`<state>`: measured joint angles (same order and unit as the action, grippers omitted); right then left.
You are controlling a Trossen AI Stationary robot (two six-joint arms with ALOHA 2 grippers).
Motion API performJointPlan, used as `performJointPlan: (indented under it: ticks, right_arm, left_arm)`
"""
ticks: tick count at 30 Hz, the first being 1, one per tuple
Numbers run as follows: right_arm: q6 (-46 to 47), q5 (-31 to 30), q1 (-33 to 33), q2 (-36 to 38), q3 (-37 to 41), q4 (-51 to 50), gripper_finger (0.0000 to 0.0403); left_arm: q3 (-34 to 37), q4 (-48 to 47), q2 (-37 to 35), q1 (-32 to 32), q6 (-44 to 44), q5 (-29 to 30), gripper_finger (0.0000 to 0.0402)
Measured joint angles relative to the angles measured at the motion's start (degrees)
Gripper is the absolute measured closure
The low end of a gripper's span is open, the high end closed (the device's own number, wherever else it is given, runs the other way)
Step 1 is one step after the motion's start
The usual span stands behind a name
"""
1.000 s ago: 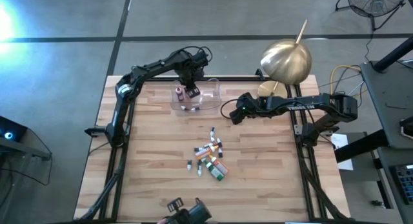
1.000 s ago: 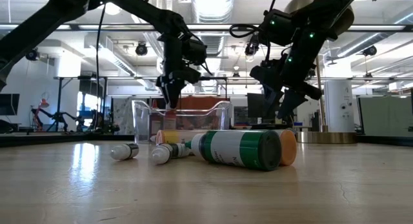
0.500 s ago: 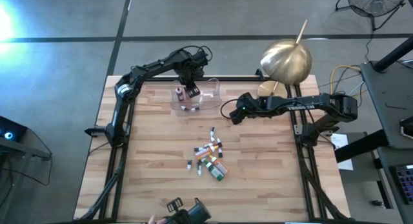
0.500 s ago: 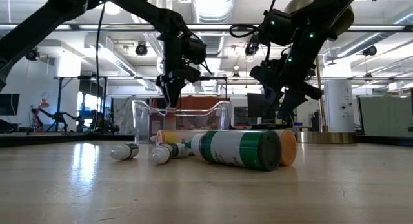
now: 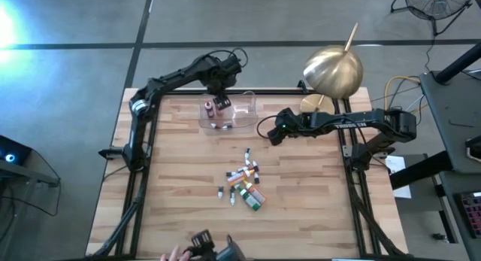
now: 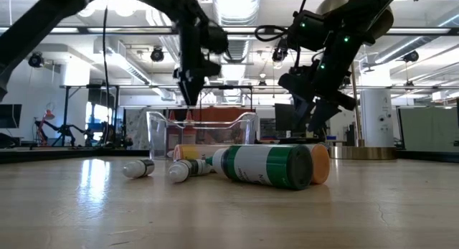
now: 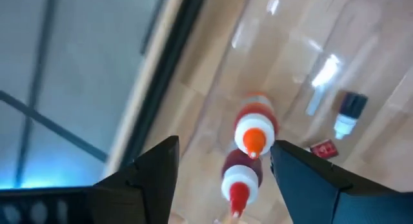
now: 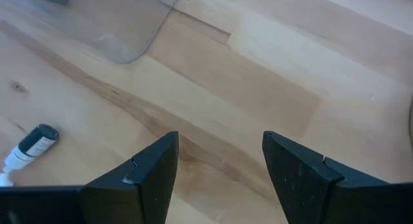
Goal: Pick & Place food coloring
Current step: Put the large orange food coloring bottle into the transparent bin, then put the large yellow food coloring bottle into the transparent bin
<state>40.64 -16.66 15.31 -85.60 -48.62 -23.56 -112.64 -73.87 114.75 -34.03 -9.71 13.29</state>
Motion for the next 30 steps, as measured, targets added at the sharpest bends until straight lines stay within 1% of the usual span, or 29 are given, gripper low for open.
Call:
performJointPlan:
  ticks: [4,6,7,10,11,13,16,18,21,24,27,30]
  right_arm:
    - [-4.01,0.23,0.0,0.0,0.0,0.23,0.0184]
    - [-6.92,0.93,-0.02,0.0,0.0,0.27,0.0184]
    - [-8.69,1.61,-0.02,0.0,0.0,0.34,0.0184]
    - [-15.48,5.65,-0.04,0.0,0.0,0.4,0.0184]
    - [-18.4,7.81,-0.05,0.0,0.0,0.4,0.0184]
    - [-25.1,12.53,-0.31,0.0,0.0,0.42,0.0184]
    - [-35.34,19.45,-1.67,0.0,0.02,0.38,0.0184]
    - [-39.16,21.92,-3.17,0.0,0.02,0.38,0.0184]
    - [-38.38,22.26,-5.42,-0.1,0.02,1.0,0.0184]
    - [-37.4,22.69,-7.98,-1.25,0.03,4.14,0.0184]
    - [-39.34,22.72,-11.3,-3.34,-0.2,9.73,0.0184]
    - [-42.13,22.58,-14.44,-6.26,-2.35,10.52,0.0184]
  left_arm:
    - [-0.62,0.78,-5.49,2.12,-1.81,-0.09,0.0184]
    - [-0.6,0.99,-8.51,3.53,-2.91,-2.01,0.0184]
    - [-0.54,0.95,-9.96,4.07,-3.45,-4.05,0.0184]
    - [0.32,1.72,-13.68,5.86,-4.03,-10.79,0.0184]
    - [0.94,1.99,-14.8,6.49,-3.88,-12.82,0.0184]
    - [2.65,2.77,-17.3,7.72,-2.77,-14.86,0.0184]
    - [6.13,3.16,-20.8,9.9,-0.05,-15.15,0.0183]
    - [9.18,3.6,-23.08,11.31,2.95,-14.71,0.0183]
    - [14.25,4.04,-26.36,13.65,7.56,-14.47,0.0183]
    - [19.95,5.78,-30.51,16.81,12.32,-13.7,0.0183]
    - [26.7,9.14,-35.44,20.31,16.88,-11.6,0.0183]
    - [33.13,13.32,-40.58,23.37,21.45,-10.65,0.0183]
